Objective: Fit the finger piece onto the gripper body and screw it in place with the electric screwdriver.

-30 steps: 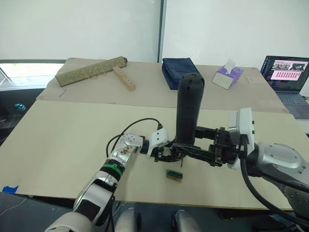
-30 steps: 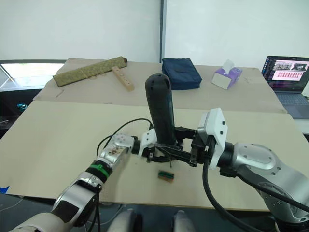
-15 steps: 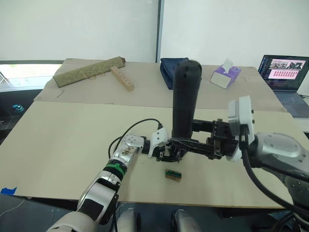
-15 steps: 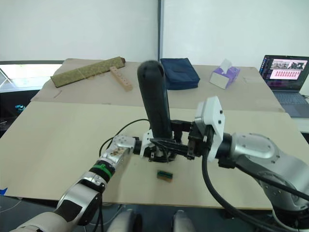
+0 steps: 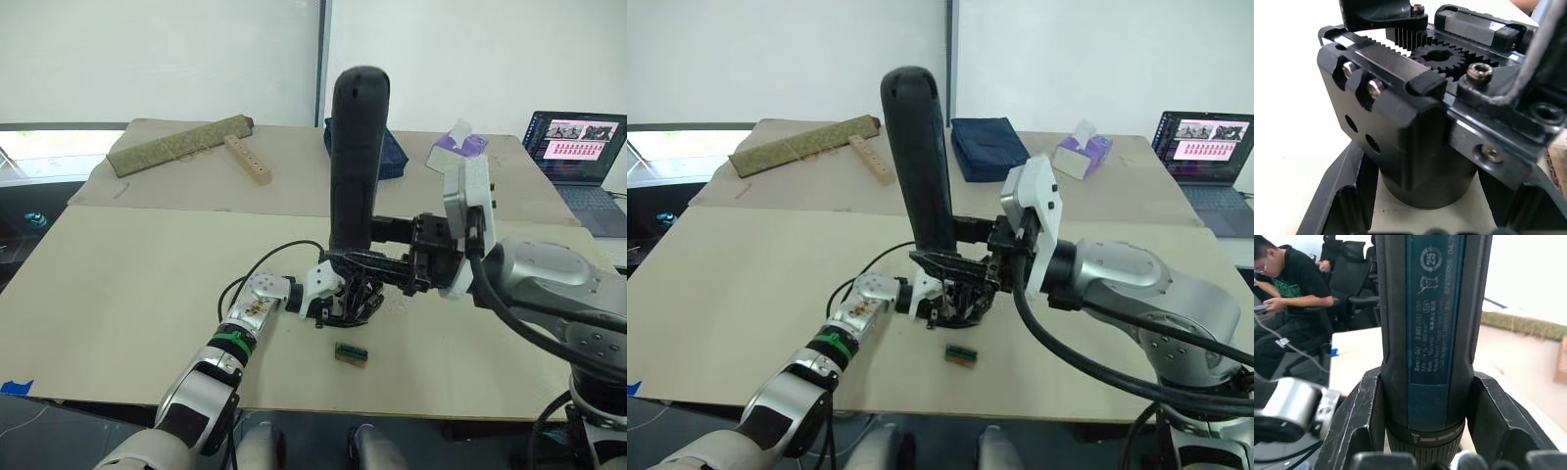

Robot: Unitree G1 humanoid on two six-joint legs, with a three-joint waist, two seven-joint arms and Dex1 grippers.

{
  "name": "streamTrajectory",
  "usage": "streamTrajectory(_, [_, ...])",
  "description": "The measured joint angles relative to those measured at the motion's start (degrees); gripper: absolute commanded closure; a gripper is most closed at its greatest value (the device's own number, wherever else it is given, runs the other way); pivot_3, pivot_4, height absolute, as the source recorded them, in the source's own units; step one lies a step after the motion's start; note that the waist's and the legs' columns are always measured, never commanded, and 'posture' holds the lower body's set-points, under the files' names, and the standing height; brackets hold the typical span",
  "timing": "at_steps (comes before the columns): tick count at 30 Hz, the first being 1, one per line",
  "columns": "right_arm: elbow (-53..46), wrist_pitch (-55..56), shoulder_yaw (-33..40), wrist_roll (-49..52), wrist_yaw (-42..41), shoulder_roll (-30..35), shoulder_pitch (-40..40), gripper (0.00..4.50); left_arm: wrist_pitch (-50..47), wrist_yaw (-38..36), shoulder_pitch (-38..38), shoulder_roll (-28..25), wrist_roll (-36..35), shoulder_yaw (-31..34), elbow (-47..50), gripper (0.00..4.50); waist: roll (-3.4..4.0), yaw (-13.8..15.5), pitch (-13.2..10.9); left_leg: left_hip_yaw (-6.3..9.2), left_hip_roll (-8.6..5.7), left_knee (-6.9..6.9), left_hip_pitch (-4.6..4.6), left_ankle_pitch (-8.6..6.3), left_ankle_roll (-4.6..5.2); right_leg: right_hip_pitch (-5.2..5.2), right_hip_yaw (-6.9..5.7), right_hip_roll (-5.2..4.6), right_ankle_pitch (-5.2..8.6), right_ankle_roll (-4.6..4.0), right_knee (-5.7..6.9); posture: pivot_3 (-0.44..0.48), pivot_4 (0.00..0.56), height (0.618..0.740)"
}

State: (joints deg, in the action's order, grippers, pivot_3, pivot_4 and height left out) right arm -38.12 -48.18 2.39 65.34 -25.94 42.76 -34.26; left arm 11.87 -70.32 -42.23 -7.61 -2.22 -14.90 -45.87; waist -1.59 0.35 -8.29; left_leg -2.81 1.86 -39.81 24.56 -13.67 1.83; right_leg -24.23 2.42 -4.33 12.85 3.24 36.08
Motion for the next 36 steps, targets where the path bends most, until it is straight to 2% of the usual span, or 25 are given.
streamTrajectory(1, [0.3, 0.0, -0.2, -0.2, 0.0, -0.2, -0.3, 2.59, 0.0, 0.0, 0.0, 0.0, 0.0, 0.0, 0.0, 2.16, 0.0, 0.0, 0.0, 0.0, -0.01, 0.0, 0.0, 0.0, 0.0, 0.0, 0.0, -0.01, 0.0, 0.0, -0.01, 0.0, 0.15, 0.738])
streamTrajectory(4, [0.8, 0.0, -1.3, -1.2, 0.0, -0.6, -0.4, 2.59, -0.6, -0.4, 0.0, -0.2, -0.2, 0.2, 0.0, 0.52, 0.0, 0.0, 0.0, -0.01, 0.0, 0.0, 0.01, 0.0, 0.0, -0.02, 0.0, 0.0, 0.0, 0.0, 0.0, 0.0, 0.15, 0.738])
streamTrajectory(6, [1.4, -0.1, -1.7, -1.2, -0.1, -0.9, -0.8, 2.59, -0.6, -0.4, 0.0, -0.5, -0.2, 0.2, 0.0, 0.0, 0.0, -0.1, 0.0, -0.01, 0.0, 0.0, 0.01, 0.0, 0.0, -0.02, 0.01, 0.0, 0.0, 0.0, 0.01, 0.0, 0.15, 0.738])
streamTrajectory(19, [4.2, -0.2, -2.8, -3.6, -1.5, -1.7, -3.6, 2.59, -0.9, -0.6, 0.6, -1.7, -0.4, 0.4, 1.2, 0.0, 0.0, -0.2, 0.0, -0.01, 0.01, 0.01, 0.01, 0.0, 0.0, -0.02, 0.0, 0.0, 0.0, 0.0, 0.01, 0.0, 0.15, 0.738])
streamTrajectory(21, [4.2, -0.2, -2.9, -3.9, -1.6, -1.8, -3.6, 2.59, -0.9, -0.5, 0.6, -1.5, -0.4, 0.4, 1.2, 0.52, 0.0, -0.2, 0.0, -0.01, 0.0, 0.01, 0.02, 0.0, 0.0, -0.02, 0.0, -0.01, 0.0, 0.0, 0.01, 0.0, 0.15, 0.738])
streamTrajectory(25, [4.2, -0.2, -3.1, -4.2, -2.0, -1.8, -3.6, 2.59, -1.0, -0.8, 0.7, -1.1, -0.5, 0.4, 1.3, 2.22, 0.0, -0.2, 0.0, -0.01, -0.01, 0.0, 0.02, 0.0, 0.0, -0.02, 0.0, -0.02, 0.0, 0.0, 0.0, 0.0, 0.15, 0.738])
streamTrajectory(36, [5.4, -0.2, -4.6, -9.9, -5.1, -2.7, -4.5, 2.59, -1.1, -1.1, 0.9, -1.2, -0.7, 0.4, 1.5, 2.23, 0.0, -0.2, 0.0, -0.01, 0.0, 0.01, 0.02, 0.0, 0.0, -0.03, 0.0, -0.01, 0.0, 0.0, 0.0, 0.0, 0.15, 0.738])
